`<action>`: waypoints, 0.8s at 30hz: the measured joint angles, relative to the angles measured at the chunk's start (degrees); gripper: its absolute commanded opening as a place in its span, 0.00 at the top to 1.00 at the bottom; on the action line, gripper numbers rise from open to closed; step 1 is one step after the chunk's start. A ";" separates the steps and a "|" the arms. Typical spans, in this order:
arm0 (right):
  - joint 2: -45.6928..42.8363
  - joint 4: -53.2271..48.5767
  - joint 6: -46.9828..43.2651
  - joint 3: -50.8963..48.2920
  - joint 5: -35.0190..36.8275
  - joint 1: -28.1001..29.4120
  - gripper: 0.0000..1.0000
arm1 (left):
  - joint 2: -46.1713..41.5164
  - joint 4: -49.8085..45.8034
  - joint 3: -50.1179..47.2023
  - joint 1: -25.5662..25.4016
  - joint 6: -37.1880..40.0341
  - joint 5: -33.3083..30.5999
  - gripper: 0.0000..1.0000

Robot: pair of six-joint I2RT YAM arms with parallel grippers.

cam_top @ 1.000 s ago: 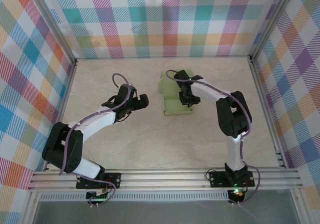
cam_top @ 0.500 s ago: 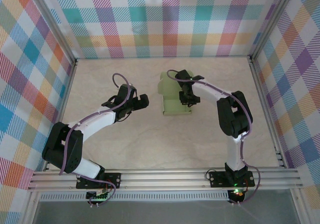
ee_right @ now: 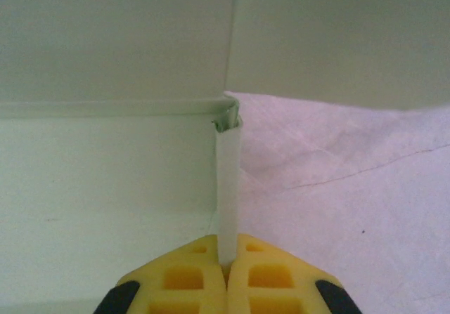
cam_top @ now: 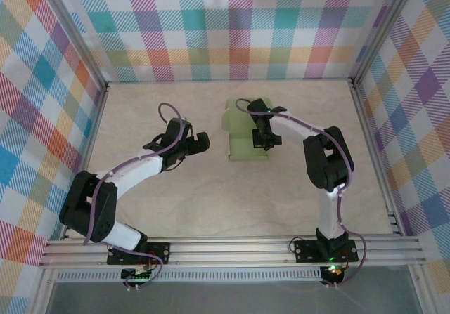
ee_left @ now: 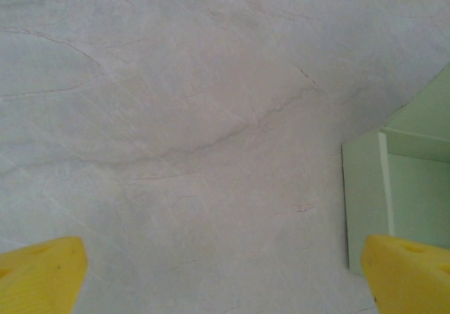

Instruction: Fold the paper box

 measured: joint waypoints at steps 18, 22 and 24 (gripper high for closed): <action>4.87 -3.52 -1.07 4.68 12.61 3.10 1.00 | 0.76 1.11 0.00 0.00 0.00 0.66 0.00; 5.07 -4.07 -1.05 5.16 12.48 3.13 0.91 | 0.76 1.20 0.00 0.00 0.00 0.87 0.00; 4.68 -3.85 -0.90 4.90 11.37 2.73 0.82 | 0.76 1.20 0.00 0.00 0.00 0.87 0.00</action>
